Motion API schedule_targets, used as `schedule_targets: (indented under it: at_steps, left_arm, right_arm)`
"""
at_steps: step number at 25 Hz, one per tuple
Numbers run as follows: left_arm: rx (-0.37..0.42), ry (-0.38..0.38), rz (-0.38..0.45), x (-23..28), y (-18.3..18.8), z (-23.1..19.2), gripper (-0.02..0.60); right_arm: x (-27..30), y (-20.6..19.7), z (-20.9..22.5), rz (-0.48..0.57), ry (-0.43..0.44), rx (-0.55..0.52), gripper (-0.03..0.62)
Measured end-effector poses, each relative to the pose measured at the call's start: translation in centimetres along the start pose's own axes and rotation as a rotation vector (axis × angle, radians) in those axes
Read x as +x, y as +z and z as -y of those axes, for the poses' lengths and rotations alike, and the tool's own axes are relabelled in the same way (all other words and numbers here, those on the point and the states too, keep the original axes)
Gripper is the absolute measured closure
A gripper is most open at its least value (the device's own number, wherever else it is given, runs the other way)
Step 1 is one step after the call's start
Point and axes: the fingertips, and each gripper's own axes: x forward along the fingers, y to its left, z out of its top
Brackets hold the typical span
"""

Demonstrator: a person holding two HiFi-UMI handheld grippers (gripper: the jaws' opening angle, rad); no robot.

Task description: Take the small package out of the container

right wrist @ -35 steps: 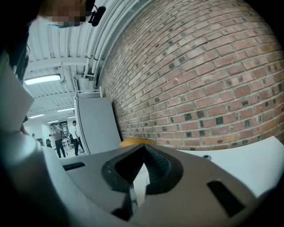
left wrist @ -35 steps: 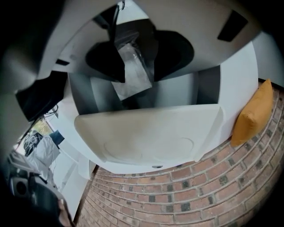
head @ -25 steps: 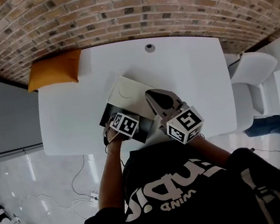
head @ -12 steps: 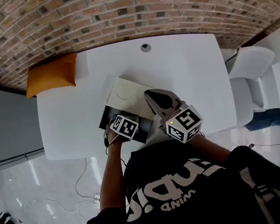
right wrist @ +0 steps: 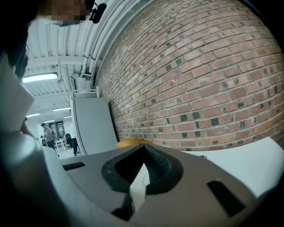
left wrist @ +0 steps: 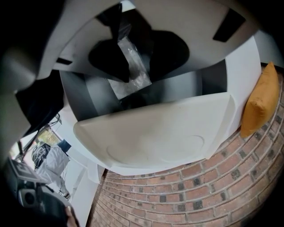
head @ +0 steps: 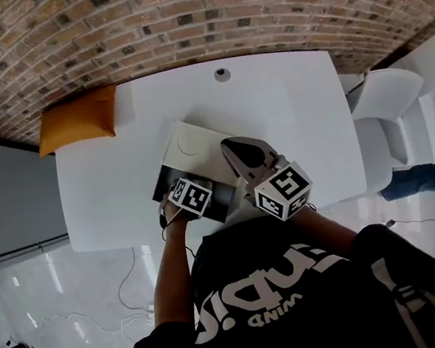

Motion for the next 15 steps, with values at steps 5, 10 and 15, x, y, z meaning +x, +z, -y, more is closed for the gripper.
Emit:
schedule_targets:
  at_steps: [5,10,15]
  left_arm:
    - [0.019,-0.007,0.001,-0.1,-0.01,0.3,0.45]
    - [0.016,-0.014,0.023,-0.53,0.13,0.15,0.508]
    - [0.025,-0.016,0.032,-0.79,0.19,0.22,0.539]
  right_arm:
    - [-0.27,0.22,-0.01,0.004,-0.008,0.001,0.595]
    - [-0.58,0.26,-0.15,0.005,-0.013,-0.001,0.595]
    - [-0.88,0.28,-0.21,0.009,-0.018,-0.004,0.595]
